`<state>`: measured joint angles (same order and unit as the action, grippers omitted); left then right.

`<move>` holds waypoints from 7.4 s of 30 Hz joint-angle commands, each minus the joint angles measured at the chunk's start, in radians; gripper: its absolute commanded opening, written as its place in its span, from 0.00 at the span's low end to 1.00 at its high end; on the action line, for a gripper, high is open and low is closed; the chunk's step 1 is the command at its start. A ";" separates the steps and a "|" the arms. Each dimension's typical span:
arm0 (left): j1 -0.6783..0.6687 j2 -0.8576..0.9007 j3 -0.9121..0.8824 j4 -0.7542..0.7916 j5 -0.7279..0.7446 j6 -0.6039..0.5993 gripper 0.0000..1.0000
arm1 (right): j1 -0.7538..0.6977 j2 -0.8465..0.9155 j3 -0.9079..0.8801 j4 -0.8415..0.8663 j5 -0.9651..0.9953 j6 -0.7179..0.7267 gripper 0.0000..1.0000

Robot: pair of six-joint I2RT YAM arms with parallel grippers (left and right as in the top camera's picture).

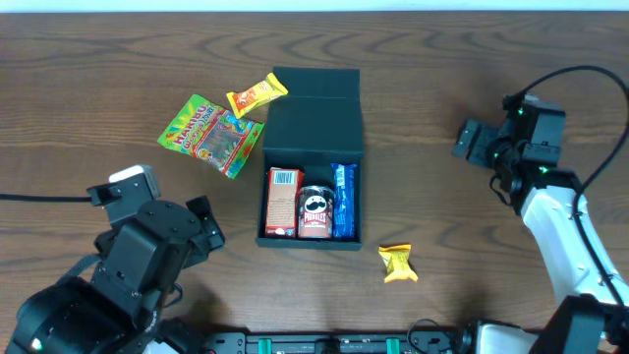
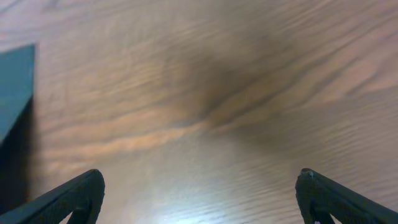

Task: Pack container
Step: 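Open the left gripper and withdraw the left arm back, then move the right gripper toward the yellow wrapped candy, then close the right gripper on the yellow candy and lift it, then carry the yellow candy over the black box and lower it in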

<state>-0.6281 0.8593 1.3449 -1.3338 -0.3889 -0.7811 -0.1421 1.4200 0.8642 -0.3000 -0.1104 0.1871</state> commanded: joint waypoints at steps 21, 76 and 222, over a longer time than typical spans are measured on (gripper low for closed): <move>0.007 0.003 0.021 -0.003 -0.010 0.007 0.95 | 0.151 -0.626 0.139 -0.843 -0.121 -0.075 0.99; 0.007 0.003 0.021 -0.003 -0.010 0.007 0.95 | 0.800 -0.188 -0.294 -0.522 0.122 0.653 0.99; 0.007 0.003 0.021 -0.003 -0.010 0.007 0.95 | 0.737 0.436 0.607 -0.573 -0.019 -0.171 0.59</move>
<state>-0.6250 0.8619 1.3457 -1.3346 -0.3889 -0.7811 0.5682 1.8393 1.4540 -0.8833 -0.0986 -0.1398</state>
